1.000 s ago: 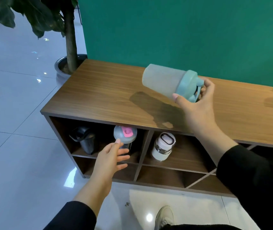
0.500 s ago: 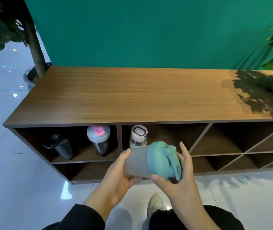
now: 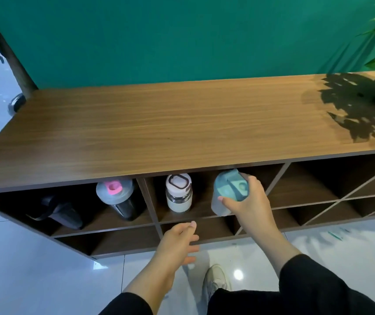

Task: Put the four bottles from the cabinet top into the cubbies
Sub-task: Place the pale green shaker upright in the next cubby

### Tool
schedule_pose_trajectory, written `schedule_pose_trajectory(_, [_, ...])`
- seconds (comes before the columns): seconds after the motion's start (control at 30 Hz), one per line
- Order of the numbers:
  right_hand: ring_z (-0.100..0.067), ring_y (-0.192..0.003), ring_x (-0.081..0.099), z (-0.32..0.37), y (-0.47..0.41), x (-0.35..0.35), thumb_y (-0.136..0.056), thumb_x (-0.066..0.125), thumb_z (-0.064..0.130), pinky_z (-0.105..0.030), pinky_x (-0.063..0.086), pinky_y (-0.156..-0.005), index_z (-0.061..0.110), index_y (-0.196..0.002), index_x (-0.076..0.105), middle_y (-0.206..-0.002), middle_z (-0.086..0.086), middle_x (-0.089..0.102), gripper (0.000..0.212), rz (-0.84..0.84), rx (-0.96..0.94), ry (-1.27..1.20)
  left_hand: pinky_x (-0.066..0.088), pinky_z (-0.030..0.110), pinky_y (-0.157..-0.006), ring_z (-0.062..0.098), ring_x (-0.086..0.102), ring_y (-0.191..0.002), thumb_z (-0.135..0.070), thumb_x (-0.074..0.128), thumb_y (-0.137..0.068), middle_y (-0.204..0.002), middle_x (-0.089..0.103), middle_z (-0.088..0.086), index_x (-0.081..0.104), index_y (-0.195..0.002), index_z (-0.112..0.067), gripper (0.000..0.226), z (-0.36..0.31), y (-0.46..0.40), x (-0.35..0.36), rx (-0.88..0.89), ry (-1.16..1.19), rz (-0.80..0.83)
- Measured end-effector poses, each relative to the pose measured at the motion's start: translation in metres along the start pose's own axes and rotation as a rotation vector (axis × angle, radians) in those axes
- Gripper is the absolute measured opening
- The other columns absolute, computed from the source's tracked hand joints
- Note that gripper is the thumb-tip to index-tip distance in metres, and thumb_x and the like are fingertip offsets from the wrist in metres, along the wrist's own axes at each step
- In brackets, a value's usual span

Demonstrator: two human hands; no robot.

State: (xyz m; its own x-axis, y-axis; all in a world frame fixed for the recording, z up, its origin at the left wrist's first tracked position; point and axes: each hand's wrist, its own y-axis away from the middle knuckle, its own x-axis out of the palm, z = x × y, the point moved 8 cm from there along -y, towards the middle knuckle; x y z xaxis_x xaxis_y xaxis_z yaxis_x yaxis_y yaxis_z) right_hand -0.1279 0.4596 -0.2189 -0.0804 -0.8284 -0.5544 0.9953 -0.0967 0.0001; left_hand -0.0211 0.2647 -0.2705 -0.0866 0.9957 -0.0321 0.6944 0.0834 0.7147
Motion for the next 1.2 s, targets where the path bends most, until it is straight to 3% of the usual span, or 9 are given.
schedule_pose_trajectory(0.17, [-0.019,-0.116,0.054,-0.014,-0.029,0.015,-0.071,0.086,0.031,-0.037,0.051,-0.095,0.021,-0.141,0.044,-0.132,-0.001,0.049,0.082,-0.013,-0.011,0.072,0.060,0.038,-0.092,0.017,0.072,-0.104,-0.036,0.053,-0.104,-0.123,0.070,0.001,0.060,-0.136,-0.023,0.036,-0.013,-0.012,0.004,0.092,-0.072,-0.028])
schedule_pose_trajectory(0.43, [-0.021,-0.128,0.048,-0.040,-0.048,0.026,-0.070,0.087,0.023,-0.034,0.043,-0.105,0.020,-0.141,0.046,-0.141,-0.003,0.045,0.082,-0.017,0.009,0.049,0.055,0.042,-0.102,0.010,0.065,-0.110,-0.025,0.055,-0.102,-0.112,0.067,-0.015,0.043,-0.153,-0.025,0.052,-0.040,-0.046,0.024,0.234,-0.167,-0.046])
schedule_pose_trajectory(0.6, [-0.023,-0.134,0.044,-0.046,-0.054,0.030,-0.068,0.089,0.020,-0.037,0.041,-0.107,0.021,-0.144,0.040,-0.143,-0.005,0.044,0.091,-0.008,0.024,-0.011,0.044,0.047,-0.114,0.012,0.055,-0.131,-0.023,0.057,-0.099,-0.147,0.058,-0.003,0.037,-0.158,-0.028,0.062,-0.044,-0.069,0.044,0.227,-0.157,-0.005])
schedule_pose_trajectory(0.73, [-0.021,-0.138,0.041,-0.054,-0.048,0.036,-0.062,0.090,0.034,-0.039,0.038,-0.112,0.024,-0.155,0.021,-0.152,-0.006,0.036,0.117,0.034,0.137,-0.314,0.039,0.047,-0.118,0.016,0.045,-0.142,-0.017,0.054,-0.097,-0.162,0.041,-0.005,0.024,-0.163,-0.029,0.074,-0.045,-0.080,0.063,0.208,-0.134,0.037])
schedule_pose_trajectory(0.83, [-0.016,-0.138,0.039,-0.062,-0.042,0.031,-0.088,0.067,0.047,-0.032,0.035,-0.109,0.028,-0.157,0.014,-0.156,-0.002,0.036,0.090,0.039,0.227,-0.411,0.037,0.046,-0.119,0.013,0.046,-0.140,-0.011,0.051,-0.096,-0.156,0.046,-0.009,0.024,-0.163,-0.030,0.075,-0.047,-0.084,0.079,0.215,-0.130,0.069])
schedule_pose_trajectory(0.97, [-0.016,-0.131,0.046,-0.067,-0.034,0.033,-0.097,0.033,0.060,-0.026,0.034,-0.096,0.026,-0.156,0.024,-0.141,0.004,0.049,0.068,0.058,0.293,-0.390,0.043,0.035,-0.112,0.013,0.055,-0.132,-0.015,0.052,-0.093,-0.145,0.060,-0.008,0.031,-0.161,-0.034,0.073,-0.056,-0.086,0.092,0.268,-0.172,0.080])
schedule_pose_trajectory(1.07, [-0.012,-0.121,0.049,-0.067,-0.030,0.034,-0.099,0.029,0.059,-0.031,0.041,-0.098,0.026,-0.151,0.031,-0.134,0.006,0.051,0.062,0.025,0.330,-0.414,0.041,0.034,-0.110,0.014,0.054,-0.132,-0.022,0.055,-0.094,-0.145,0.060,-0.008,0.030,-0.160,-0.038,0.072,-0.061,-0.092,0.091,0.268,-0.144,0.064])
schedule_pose_trajectory(1.13, [-0.017,-0.120,0.054,-0.070,-0.029,0.035,-0.098,0.030,0.060,-0.040,0.046,-0.103,0.024,-0.151,0.033,-0.136,0.000,0.055,0.064,0.014,0.330,-0.411,0.043,0.042,-0.114,0.016,0.053,-0.132,-0.022,0.054,-0.092,-0.144,0.059,-0.009,0.033,-0.158,-0.042,0.072,-0.061,-0.096,0.090,0.248,-0.137,0.055])
schedule_pose_trajectory(1.2, [-0.018,-0.120,0.055,-0.069,-0.027,0.034,-0.099,0.030,0.058,-0.039,0.046,-0.103,0.024,-0.151,0.033,-0.136,-0.002,0.056,0.062,0.022,0.335,-0.399,0.043,0.047,-0.114,0.017,0.052,-0.133,-0.023,0.054,-0.089,-0.146,0.057,-0.009,0.035,-0.155,-0.045,0.072,-0.060,-0.099,0.089,0.229,-0.133,0.055])
